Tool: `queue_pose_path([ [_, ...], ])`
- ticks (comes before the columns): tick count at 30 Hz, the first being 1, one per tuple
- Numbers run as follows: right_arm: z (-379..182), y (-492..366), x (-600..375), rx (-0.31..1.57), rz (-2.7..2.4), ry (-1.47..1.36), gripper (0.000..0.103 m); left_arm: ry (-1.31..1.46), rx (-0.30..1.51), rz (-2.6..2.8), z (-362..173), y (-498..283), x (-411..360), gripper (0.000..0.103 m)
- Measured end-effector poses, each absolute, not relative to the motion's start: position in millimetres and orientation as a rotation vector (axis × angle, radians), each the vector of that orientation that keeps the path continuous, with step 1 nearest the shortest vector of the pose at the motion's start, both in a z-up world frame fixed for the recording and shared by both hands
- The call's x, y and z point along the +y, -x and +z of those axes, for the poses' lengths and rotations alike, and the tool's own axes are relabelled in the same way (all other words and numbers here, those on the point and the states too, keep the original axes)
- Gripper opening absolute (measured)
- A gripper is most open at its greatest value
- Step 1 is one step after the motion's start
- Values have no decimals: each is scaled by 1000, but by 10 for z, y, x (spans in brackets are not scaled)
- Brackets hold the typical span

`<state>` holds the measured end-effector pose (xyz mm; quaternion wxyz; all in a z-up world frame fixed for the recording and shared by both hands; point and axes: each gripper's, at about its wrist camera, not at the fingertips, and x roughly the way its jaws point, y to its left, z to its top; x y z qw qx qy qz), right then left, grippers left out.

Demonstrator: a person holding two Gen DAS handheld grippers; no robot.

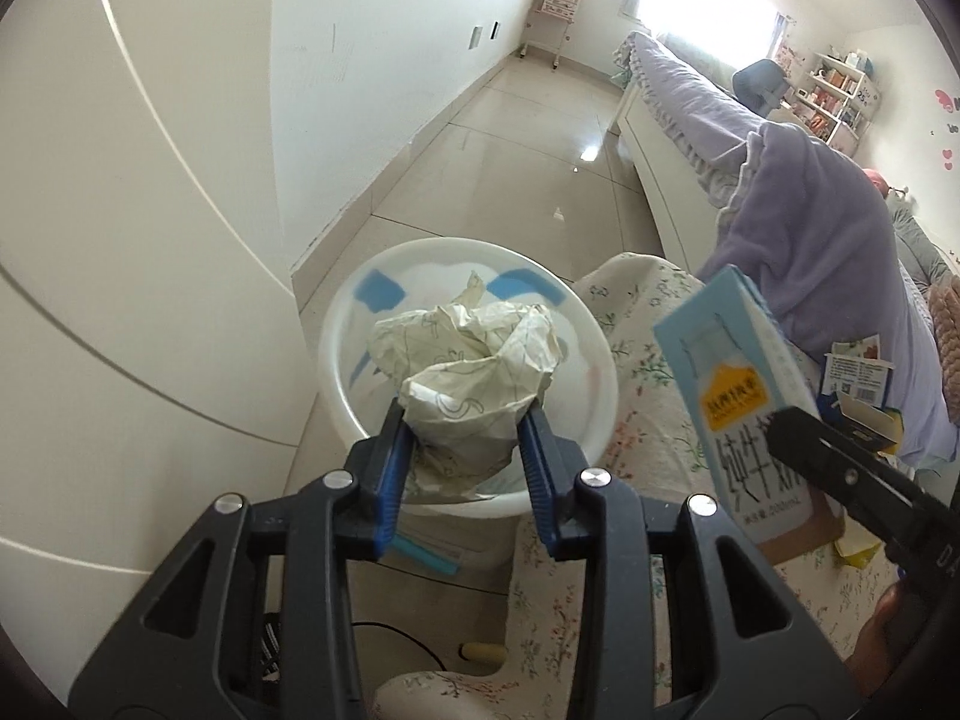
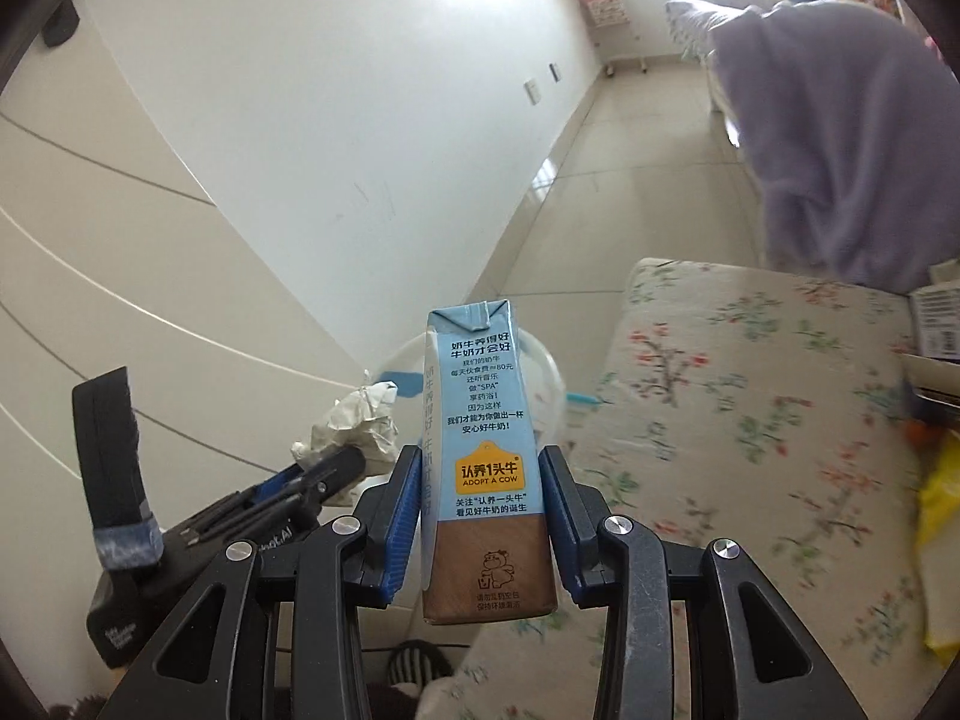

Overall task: Collect trash
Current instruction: 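Drop the tissue and carton into the white bucket with both grippers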

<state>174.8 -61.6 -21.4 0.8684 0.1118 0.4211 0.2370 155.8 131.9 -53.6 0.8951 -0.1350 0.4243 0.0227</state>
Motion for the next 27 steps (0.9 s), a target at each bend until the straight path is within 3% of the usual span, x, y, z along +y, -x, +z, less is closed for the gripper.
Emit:
queue_pose_path([
  [10,-648,-2186,-284,954,531,-295,40,304,876,90,-610,-1520,1536,39],
  [13,-708,-2235,-232,939,552,-293,42,329,884,98,-611,-1521,1563,53],
  [14,-692,-2209,-228,935,552,-296,43,333,891,106,-607,-1517,1569,64],
  [15,-695,-2200,-225,933,547,-293,55,333,892,117,-605,-1509,1571,76],
  [16,-691,-2184,-238,930,534,-292,63,335,892,130,-603,-1505,1577,80],
  [17,-673,-2159,-268,926,521,-295,74,335,898,144,-608,-1507,1583,83],
  [23,-539,-2106,-489,897,451,-302,75,331,933,202,-652,-1495,1614,84],
  [27,-328,-1960,-613,866,427,-276,76,304,940,203,-623,-1464,1581,93],
])
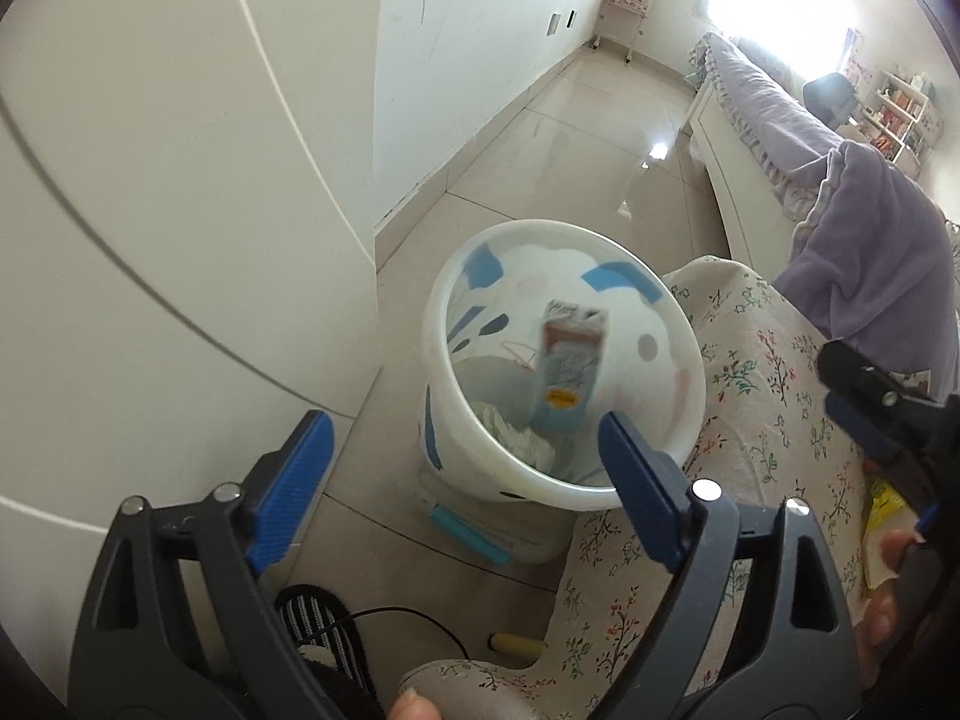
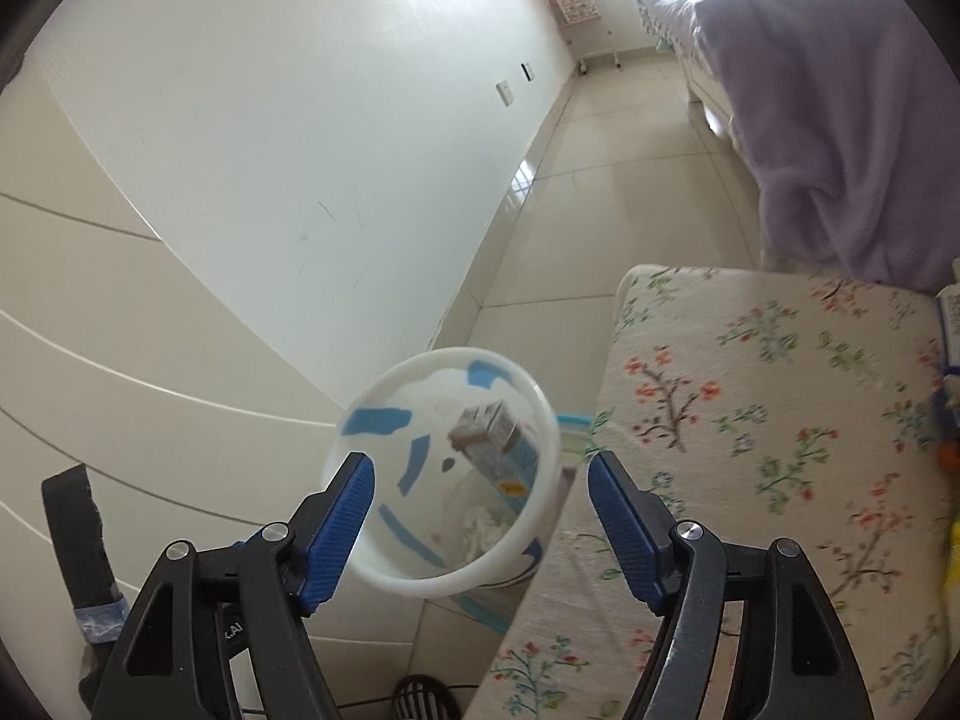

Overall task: Collect trash
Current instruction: 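Drop the tissue and carton into the white bucket with both grippers, then move both grippers back toward the trash on the table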

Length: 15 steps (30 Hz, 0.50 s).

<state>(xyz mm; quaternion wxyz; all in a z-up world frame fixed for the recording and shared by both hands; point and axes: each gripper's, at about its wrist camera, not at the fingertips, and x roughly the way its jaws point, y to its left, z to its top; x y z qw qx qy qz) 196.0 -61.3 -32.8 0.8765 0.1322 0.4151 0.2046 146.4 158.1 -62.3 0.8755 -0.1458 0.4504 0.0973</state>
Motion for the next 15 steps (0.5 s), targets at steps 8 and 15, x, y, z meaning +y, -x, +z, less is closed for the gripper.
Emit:
queue_pose_path([
  [8,19,-1717,-1038,845,355,-223,79,248,963,163,-491,-1399,1347,102],
  [15,171,-1584,-1501,843,279,-229,80,202,980,105,-335,-1347,1064,102],
])
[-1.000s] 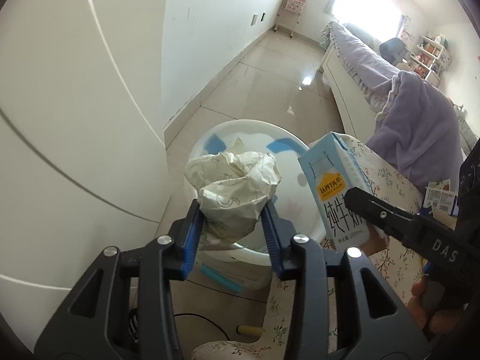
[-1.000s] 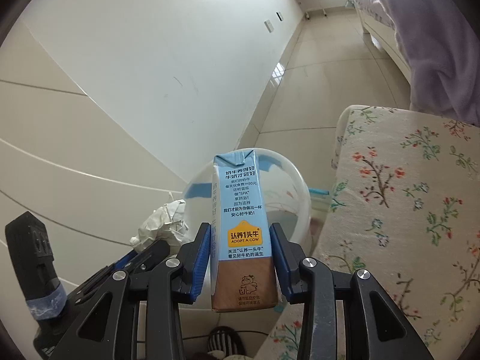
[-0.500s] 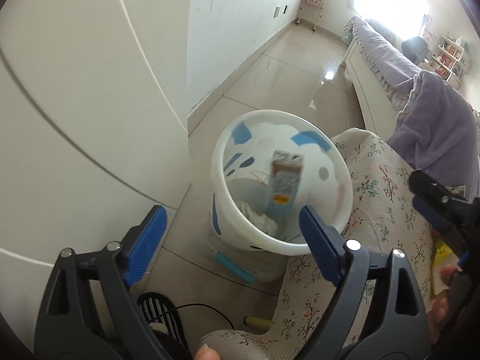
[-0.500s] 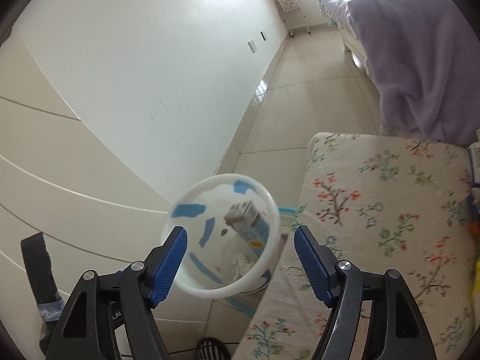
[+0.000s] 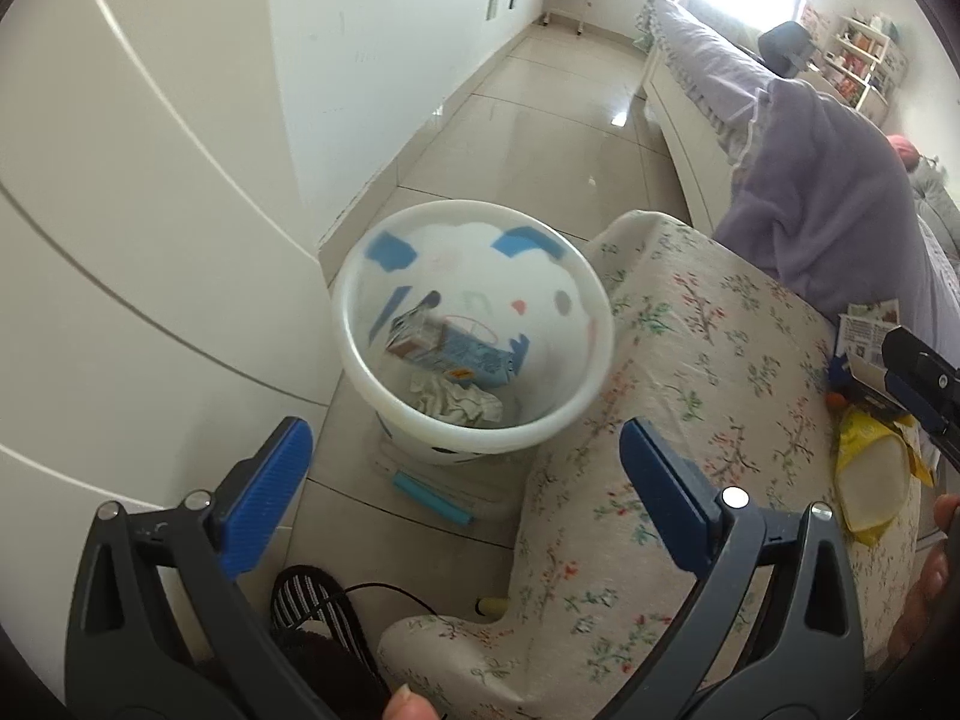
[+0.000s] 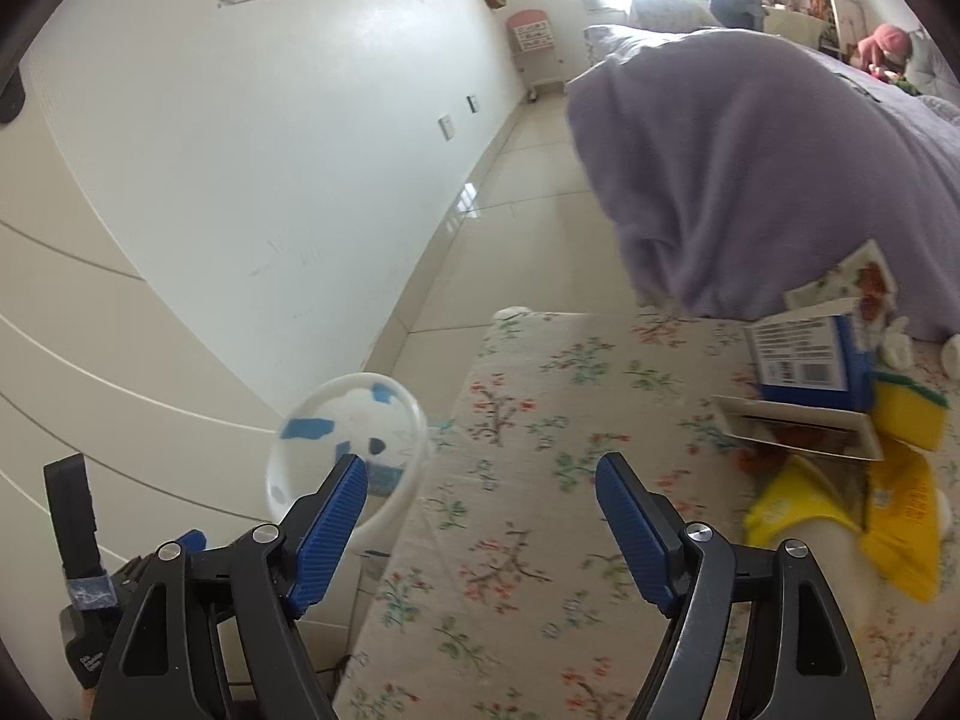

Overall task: Collect trash
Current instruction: 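Move both grippers back toward the trash on the table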

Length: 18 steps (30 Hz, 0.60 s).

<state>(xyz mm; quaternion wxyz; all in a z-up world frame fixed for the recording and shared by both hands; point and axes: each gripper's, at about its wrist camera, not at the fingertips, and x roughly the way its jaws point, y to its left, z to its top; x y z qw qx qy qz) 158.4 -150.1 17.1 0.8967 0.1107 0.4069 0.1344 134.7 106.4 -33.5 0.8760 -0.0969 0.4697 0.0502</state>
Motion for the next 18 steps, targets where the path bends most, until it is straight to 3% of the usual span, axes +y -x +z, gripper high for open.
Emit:
queue_pose_path([
  [18,460,-1333,-2655,848,80,-286,81,50,1015,-90,-81,-1412,139,102],
])
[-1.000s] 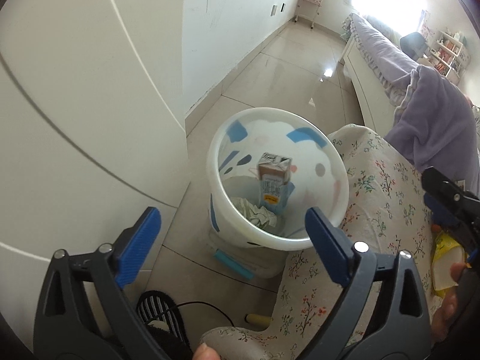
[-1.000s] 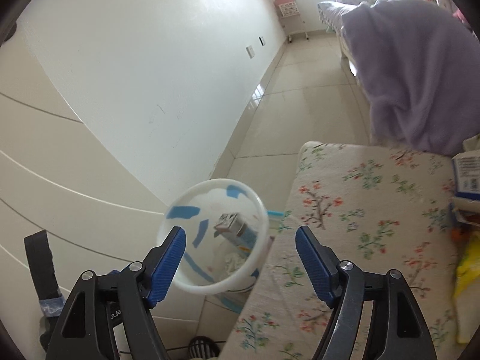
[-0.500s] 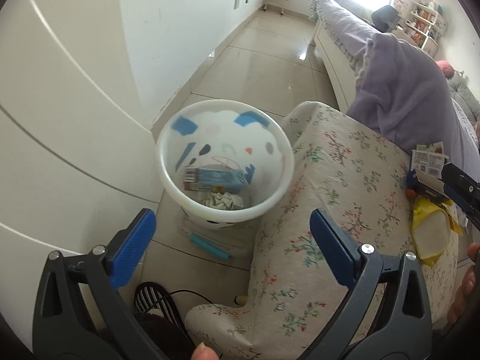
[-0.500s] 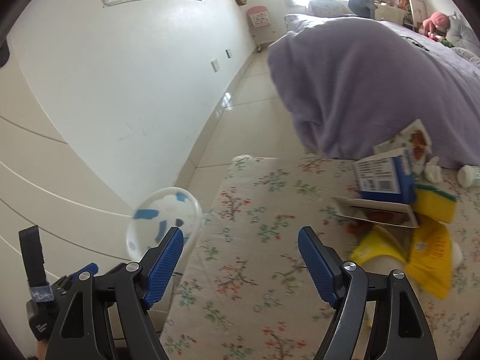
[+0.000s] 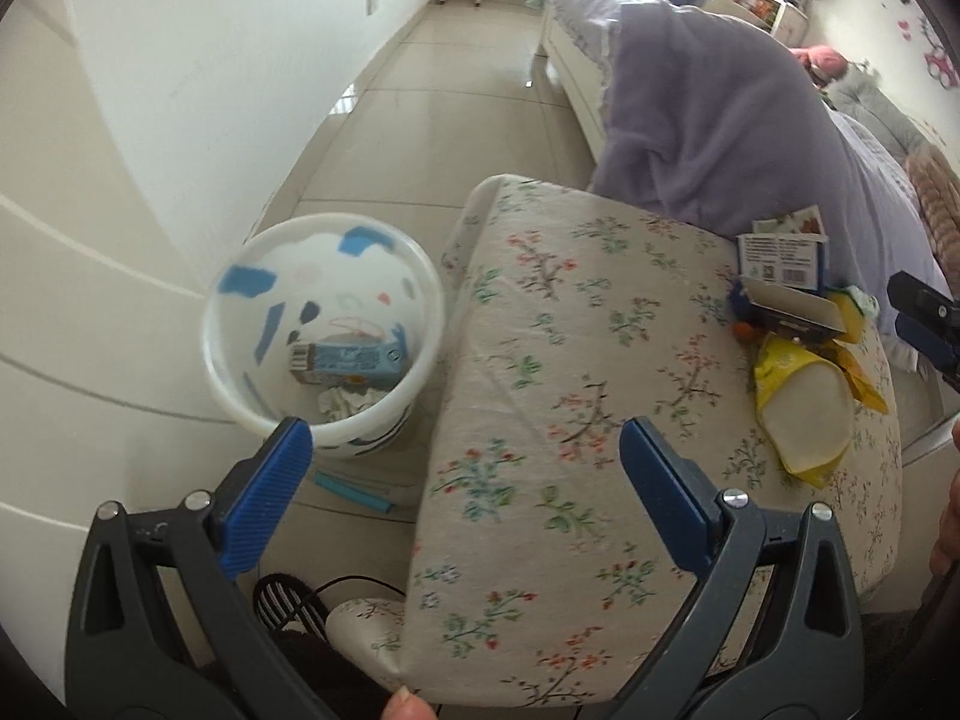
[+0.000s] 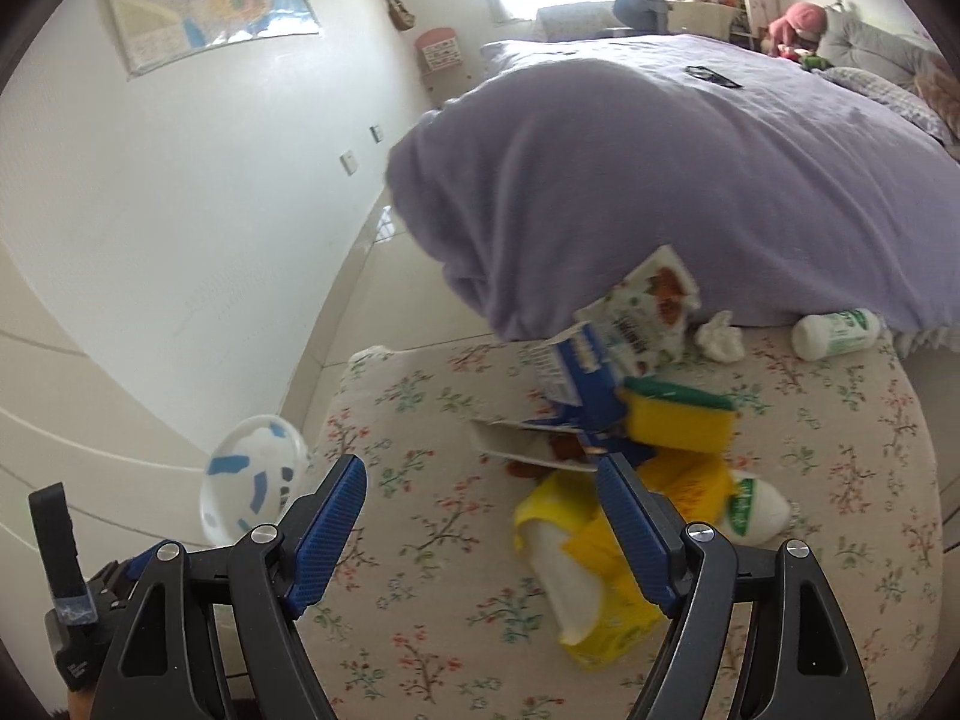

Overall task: Collect trash
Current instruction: 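Move both grippers back toward the trash on the table, then grasp the green-yellow sponge with the right gripper while left gripper grasps the blue box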

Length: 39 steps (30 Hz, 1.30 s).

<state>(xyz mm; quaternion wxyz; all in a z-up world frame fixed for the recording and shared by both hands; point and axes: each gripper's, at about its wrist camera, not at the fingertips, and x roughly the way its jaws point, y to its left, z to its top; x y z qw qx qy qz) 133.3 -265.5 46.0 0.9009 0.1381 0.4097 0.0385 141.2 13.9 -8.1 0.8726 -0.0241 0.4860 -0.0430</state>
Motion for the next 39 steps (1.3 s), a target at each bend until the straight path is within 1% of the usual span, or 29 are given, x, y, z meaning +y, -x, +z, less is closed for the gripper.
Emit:
queue_pose_path([
  [4,504,-1406,-3000,869,26,-310,81,33,1015,-145,-21,-1505,-113,102],
  [9,494,-1532,-3392,902,-41,-334,81,-2,1056,-217,-6,-1683,-433,102],
  [15,234,-1739,-3647,958,-85,-378,81,20,1074,-226,-60,-1908,-550,102],
  [20,44,-1976,-3632,1011,-65,-394,80,88,1120,-235,-209,-2106,-572,102],
  [22,5,-2044,-3594,1020,-54,-391,78,102,1111,-251,-203,-2173,-612,102],
  [23,-16,-2071,-3581,1024,-52,-387,74,104,1105,-254,-198,-2194,-633,102],
  [24,-47,-2108,-3560,1036,-47,-381,67,110,1101,-263,-194,-2216,-661,102],
  [26,-111,-2161,-3543,1062,-38,-385,60,135,1106,-296,-213,-2267,-726,102],
  [32,-101,-2185,-3572,1050,-33,-394,57,221,1121,-384,-281,-2403,-978,102],
  [39,118,-1989,-3652,999,-10,-403,56,276,1122,-421,-363,-2477,-1171,101],
])
